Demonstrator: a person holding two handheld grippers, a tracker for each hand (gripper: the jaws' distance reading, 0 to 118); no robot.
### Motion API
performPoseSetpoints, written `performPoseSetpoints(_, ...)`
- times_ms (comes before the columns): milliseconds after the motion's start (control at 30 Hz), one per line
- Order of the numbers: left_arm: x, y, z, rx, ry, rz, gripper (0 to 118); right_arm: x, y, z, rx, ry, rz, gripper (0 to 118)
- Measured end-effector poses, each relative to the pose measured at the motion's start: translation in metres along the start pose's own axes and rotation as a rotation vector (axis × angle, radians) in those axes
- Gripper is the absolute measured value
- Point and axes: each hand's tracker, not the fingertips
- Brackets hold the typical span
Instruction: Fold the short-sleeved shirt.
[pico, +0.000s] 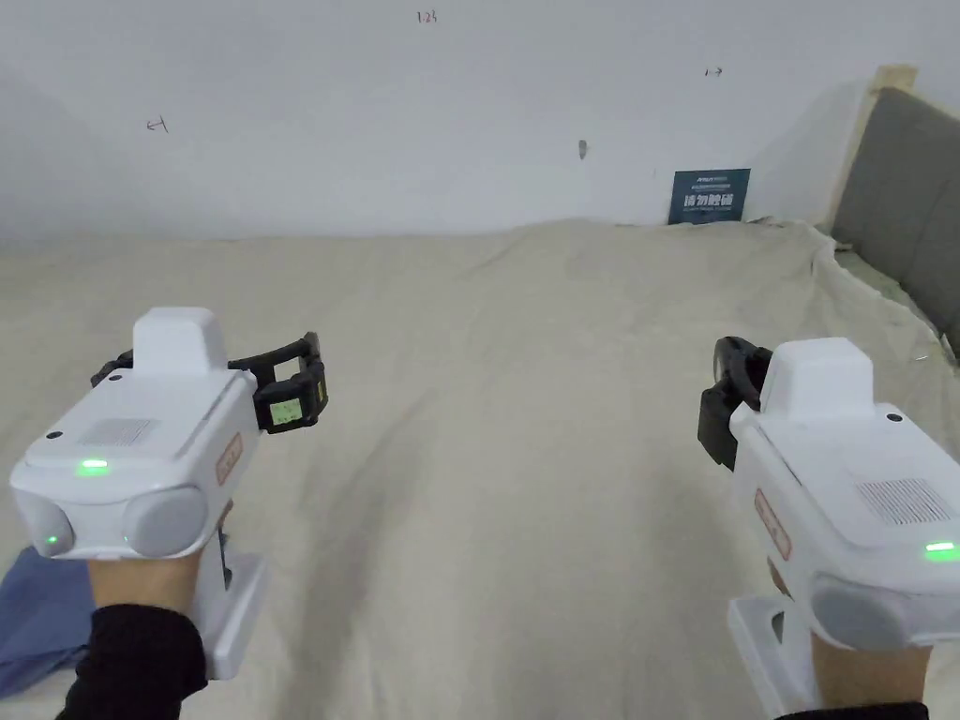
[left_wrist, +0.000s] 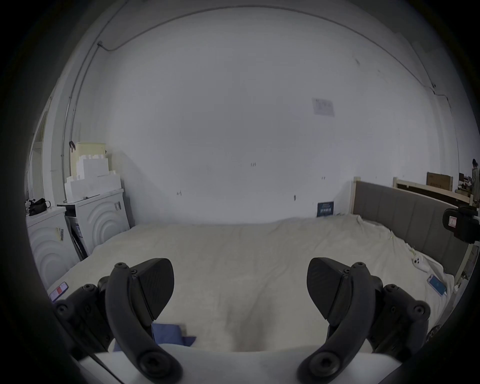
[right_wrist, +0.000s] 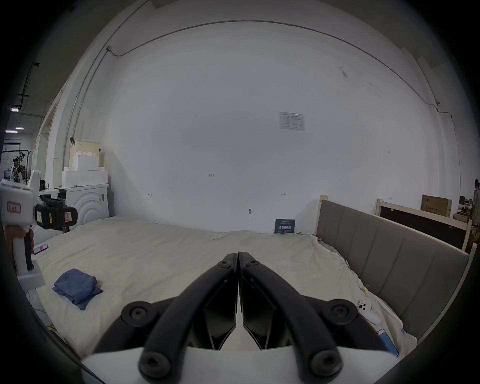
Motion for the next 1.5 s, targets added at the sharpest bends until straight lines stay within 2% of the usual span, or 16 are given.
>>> performPoseSetpoints(167, 0.025, -0.020, 0.013, 0.127, -0.007, 0.009, 97, 0.008, -0.004, 0.008, 0.011, -0.023, 0.005, 0)
performPoseSetpoints(333, 0.039, -0.035, 0.024, 0.169, -0.027, 0.019, 69, 0.013, -0.011, 0.013, 0.022, -0.052, -0.005, 0)
performPoseSetpoints(367, 0.042, -0.038, 0.027, 0.180, -0.026, 0.018, 61, 0.014, -0.012, 0.014, 0.024, -0.058, -0.007, 0)
performPoseSetpoints(433, 0.047, -0.042, 0.031, 0.186, -0.024, 0.010, 29, 0.015, -0.014, 0.015, 0.031, -0.070, -0.011, 0)
performPoseSetpoints(500, 0.048, -0.044, 0.031, 0.170, -0.041, 0.008, 2, 0.015, -0.014, 0.017, 0.038, -0.077, -0.012, 0)
performPoseSetpoints(833, 0.062, -0.046, 0.035, 0.157, -0.087, -0.048, 0, 0.017, -0.014, 0.018, 0.039, -0.079, -0.014, 0)
performPoseSetpoints(1500, 0.063, -0.043, 0.038, 0.162, -0.086, -0.045, 0, 0.017, -0.013, 0.020, 0.040, -0.072, -0.015, 0)
